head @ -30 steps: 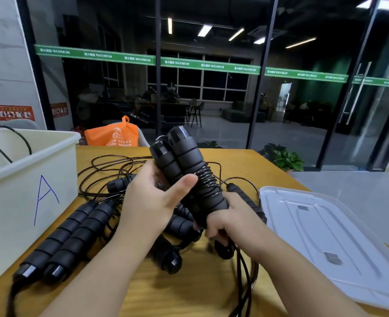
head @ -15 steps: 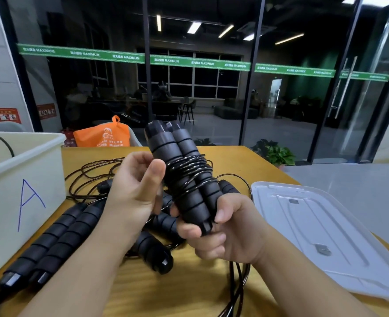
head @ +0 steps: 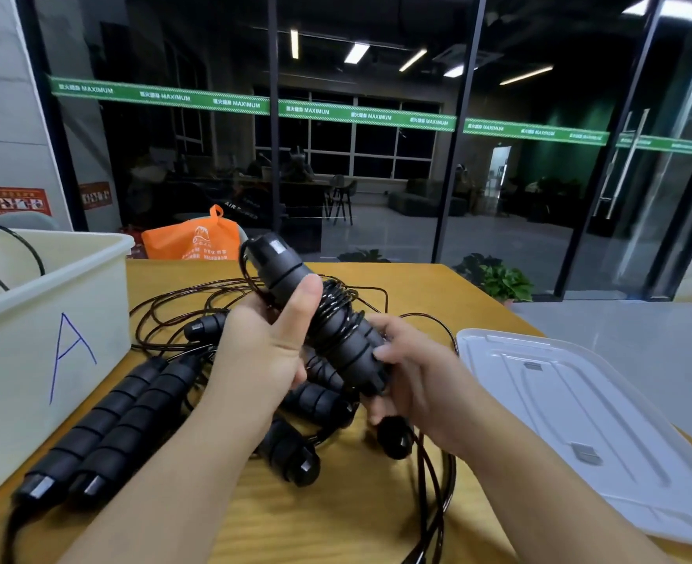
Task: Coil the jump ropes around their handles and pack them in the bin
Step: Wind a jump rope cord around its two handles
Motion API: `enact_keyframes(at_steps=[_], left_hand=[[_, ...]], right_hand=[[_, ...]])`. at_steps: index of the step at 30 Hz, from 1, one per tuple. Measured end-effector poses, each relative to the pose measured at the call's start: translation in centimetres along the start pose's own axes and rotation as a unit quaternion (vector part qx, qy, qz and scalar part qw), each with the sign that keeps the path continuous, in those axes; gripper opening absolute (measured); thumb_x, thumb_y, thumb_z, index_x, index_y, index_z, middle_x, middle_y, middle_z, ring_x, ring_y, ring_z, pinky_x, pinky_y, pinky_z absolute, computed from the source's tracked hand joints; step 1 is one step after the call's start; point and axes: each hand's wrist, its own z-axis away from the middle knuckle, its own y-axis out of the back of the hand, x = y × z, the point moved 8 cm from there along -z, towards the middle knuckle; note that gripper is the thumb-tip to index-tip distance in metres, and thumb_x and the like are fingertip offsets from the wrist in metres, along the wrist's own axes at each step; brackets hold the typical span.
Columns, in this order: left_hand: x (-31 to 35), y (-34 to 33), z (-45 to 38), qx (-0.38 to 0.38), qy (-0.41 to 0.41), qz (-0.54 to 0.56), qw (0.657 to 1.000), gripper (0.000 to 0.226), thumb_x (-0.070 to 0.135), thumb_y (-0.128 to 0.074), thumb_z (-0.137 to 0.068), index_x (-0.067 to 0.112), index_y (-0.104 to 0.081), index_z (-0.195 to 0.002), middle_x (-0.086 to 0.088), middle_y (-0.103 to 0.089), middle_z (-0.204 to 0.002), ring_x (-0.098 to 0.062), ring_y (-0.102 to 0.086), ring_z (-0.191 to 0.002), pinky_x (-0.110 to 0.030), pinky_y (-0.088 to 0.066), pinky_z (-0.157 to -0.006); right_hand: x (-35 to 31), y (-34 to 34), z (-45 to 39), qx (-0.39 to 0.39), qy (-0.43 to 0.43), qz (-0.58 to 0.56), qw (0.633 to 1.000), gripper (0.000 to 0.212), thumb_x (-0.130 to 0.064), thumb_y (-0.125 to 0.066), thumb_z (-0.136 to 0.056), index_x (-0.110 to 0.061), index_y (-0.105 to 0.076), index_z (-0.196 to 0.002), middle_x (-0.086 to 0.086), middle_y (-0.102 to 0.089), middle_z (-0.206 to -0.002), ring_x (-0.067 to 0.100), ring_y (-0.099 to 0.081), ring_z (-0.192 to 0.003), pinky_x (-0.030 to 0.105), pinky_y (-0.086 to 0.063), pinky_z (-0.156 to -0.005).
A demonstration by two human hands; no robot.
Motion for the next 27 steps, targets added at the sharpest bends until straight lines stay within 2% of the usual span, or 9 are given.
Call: enact_keyframes(at_steps=[4,6,9,13,16,18,20,24,27], left_hand=[[-0.6,0.0,0.2,0.029,0.013,-0.051,0.998,0.037,0.047,-0.06,-0.083,0.011,-0.051,-0.078,0.006,-0.041,-0.034,-0.007,-0.037,-0.028,-0.015,-0.029,-0.033],[-0.4,-0.5,0.5,0.017,-0.013,-0.126,0.992,0.031,0.047,-0.061,-0.082,0.017,-0.053,-0.079,0.009,-0.05,-0.041,-0.004,-0.044,-0.034,-0.017,-0.034,-0.037],[0.1,-1.6,0.8,-0.027,-0.039,-0.211,0.976,0.036,0.056,-0.064,-0.07,0.027,-0.054,-0.087,0.012,-0.058,-0.062,0.001,-0.054,-0.049,-0.017,-0.037,-0.046],[1.0,-1.4,0.9,-0.041,-0.049,-0.251,0.966,0.04,0.055,-0.071,-0.062,0.033,-0.051,-0.089,0.017,-0.063,-0.082,0.004,-0.058,-0.076,-0.015,-0.038,-0.059],[1.7,-1.1,0.9,-0.049,-0.08,-0.274,0.957,0.039,0.064,-0.065,-0.062,0.039,-0.051,-0.089,0.022,-0.063,-0.082,0.011,-0.056,-0.076,-0.009,-0.035,-0.059],[2.0,-0.8,0.7,-0.063,-0.101,-0.293,0.949,0.04,0.072,-0.054,-0.057,0.049,-0.047,-0.089,0.025,-0.064,-0.079,0.013,-0.057,-0.078,-0.008,-0.037,-0.06],[2.4,-0.4,0.3,-0.066,-0.118,-0.271,0.953,0.041,0.07,-0.054,-0.054,0.053,-0.047,-0.091,0.023,-0.068,-0.075,0.012,-0.06,-0.078,-0.003,-0.039,-0.063],[2.2,-0.2,-0.2,-0.063,-0.106,-0.149,0.981,0.039,0.045,-0.067,-0.056,0.045,-0.055,-0.094,0.021,-0.071,-0.073,0.009,-0.063,-0.064,-0.003,-0.041,-0.061],[1.5,-0.1,-0.4,-0.065,-0.074,-0.053,0.994,0.042,0.028,-0.076,-0.061,0.034,-0.058,-0.099,0.013,-0.07,-0.068,-0.001,-0.057,-0.044,-0.011,-0.041,-0.043]], right_hand=[[-1.0,-0.4,0.7,0.111,0.077,0.346,0.929,0.063,-0.043,-0.068,-0.058,-0.049,-0.041,-0.115,-0.017,-0.062,-0.104,0.002,-0.064,-0.086,0.028,-0.054,-0.076],[-1.1,-0.6,1.0,0.141,0.093,0.401,0.9,0.062,-0.042,-0.066,-0.057,-0.048,-0.041,-0.114,-0.02,-0.06,-0.106,-0.001,-0.06,-0.096,0.029,-0.052,-0.085],[-1.6,0.2,1.1,0.187,0.099,0.43,0.878,0.05,-0.024,-0.063,-0.065,-0.036,-0.049,-0.111,-0.016,-0.063,-0.095,0.007,-0.061,-0.088,0.033,-0.053,-0.078],[-1.9,0.3,1.2,0.188,0.089,0.37,0.906,0.04,-0.022,-0.06,-0.058,-0.032,-0.056,-0.096,-0.01,-0.065,-0.074,0.011,-0.059,-0.064,0.031,-0.046,-0.057],[-1.4,0.1,0.9,0.151,0.053,0.309,0.937,0.033,-0.016,-0.061,-0.048,-0.022,-0.056,-0.08,-0.01,-0.054,-0.056,0.014,-0.048,-0.051,0.026,-0.036,-0.049],[-1.0,0.1,0.8,0.108,0.033,0.223,0.968,0.029,-0.012,-0.06,-0.043,-0.013,-0.052,-0.07,0.004,-0.049,-0.06,0.016,-0.039,-0.048,0.021,-0.028,-0.043],[-0.5,-0.5,0.6,0.042,0.019,0.119,0.992,0.039,-0.012,-0.061,-0.041,-0.004,-0.051,-0.078,0.015,-0.045,-0.071,0.017,-0.036,-0.047,0.016,-0.025,-0.04],[0.1,-1.3,0.4,-0.046,-0.004,-0.011,0.999,0.058,-0.016,-0.059,-0.044,-0.005,-0.049,-0.1,0.007,-0.051,-0.073,0.011,-0.037,-0.045,0.013,-0.023,-0.035],[0.4,-2.5,0.8,-0.123,-0.035,-0.095,0.987,0.063,-0.015,-0.061,-0.042,-0.006,-0.049,-0.104,0.002,-0.052,-0.072,0.007,-0.039,-0.046,0.012,-0.022,-0.035]])
